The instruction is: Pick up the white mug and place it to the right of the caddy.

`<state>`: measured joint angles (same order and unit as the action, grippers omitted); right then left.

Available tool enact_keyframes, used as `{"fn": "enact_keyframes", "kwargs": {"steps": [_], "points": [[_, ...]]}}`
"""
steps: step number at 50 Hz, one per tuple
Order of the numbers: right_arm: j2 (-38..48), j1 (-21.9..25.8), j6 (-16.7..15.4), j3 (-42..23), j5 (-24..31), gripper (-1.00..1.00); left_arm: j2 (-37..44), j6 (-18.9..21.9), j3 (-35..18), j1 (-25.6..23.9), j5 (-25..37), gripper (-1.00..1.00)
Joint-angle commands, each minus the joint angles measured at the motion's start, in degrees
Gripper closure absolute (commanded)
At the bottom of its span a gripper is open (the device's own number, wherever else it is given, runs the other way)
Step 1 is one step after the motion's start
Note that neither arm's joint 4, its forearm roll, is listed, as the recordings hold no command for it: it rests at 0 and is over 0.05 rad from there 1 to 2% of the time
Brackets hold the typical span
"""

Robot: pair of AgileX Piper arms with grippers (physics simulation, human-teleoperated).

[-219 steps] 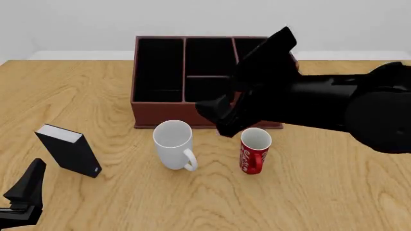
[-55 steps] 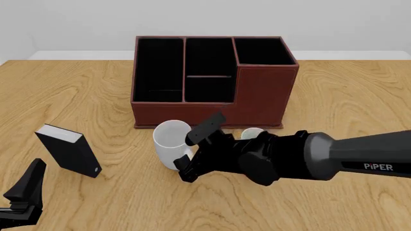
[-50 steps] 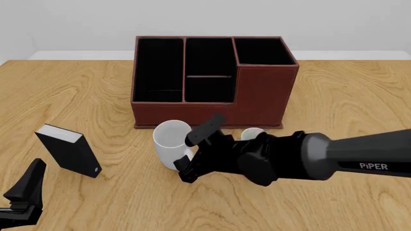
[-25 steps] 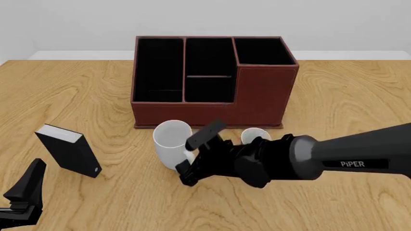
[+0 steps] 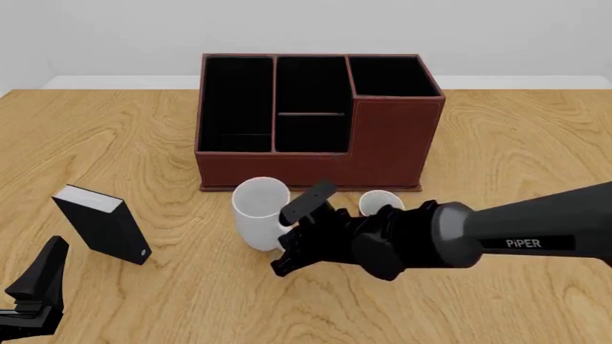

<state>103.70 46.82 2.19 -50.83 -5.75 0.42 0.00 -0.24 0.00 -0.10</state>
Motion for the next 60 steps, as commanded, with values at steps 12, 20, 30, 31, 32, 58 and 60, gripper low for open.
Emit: {"fn": "enact_keyframes", "kwargs": {"steps": [12, 20, 30, 31, 32, 58, 60], "points": [[-3.22, -0.62, -2.10, 0.53, 0.45, 1.00, 0.00, 0.00, 0.00, 0.00, 0.00, -1.00], [-4.67, -0.12, -2.64, 0.24, 1.24, 1.00, 0.00, 0.00, 0.00, 0.00, 0.00, -1.00], [-6.74, 0.12, -3.27, 0.08, 2.25, 1.00, 0.00, 0.00, 0.00, 0.00, 0.00, -1.00], [-7.01, 0.05, -3.41, 0.07, 2.32, 1.00, 0.00, 0.00, 0.00, 0.00, 0.00, -1.00], [-7.15, -0.01, -3.57, 0.10, 2.34, 1.00, 0.00, 0.00, 0.00, 0.00, 0.00, -1.00], [-20.39, -0.36, -7.63, -0.82, 8.50, 1.00, 0.00, 0.00, 0.00, 0.00, 0.00, -1.00], [-21.03, -0.53, -7.89, -0.87, 8.80, 1.00, 0.00, 0.00, 0.00, 0.00, 0.00, -1.00]]}}
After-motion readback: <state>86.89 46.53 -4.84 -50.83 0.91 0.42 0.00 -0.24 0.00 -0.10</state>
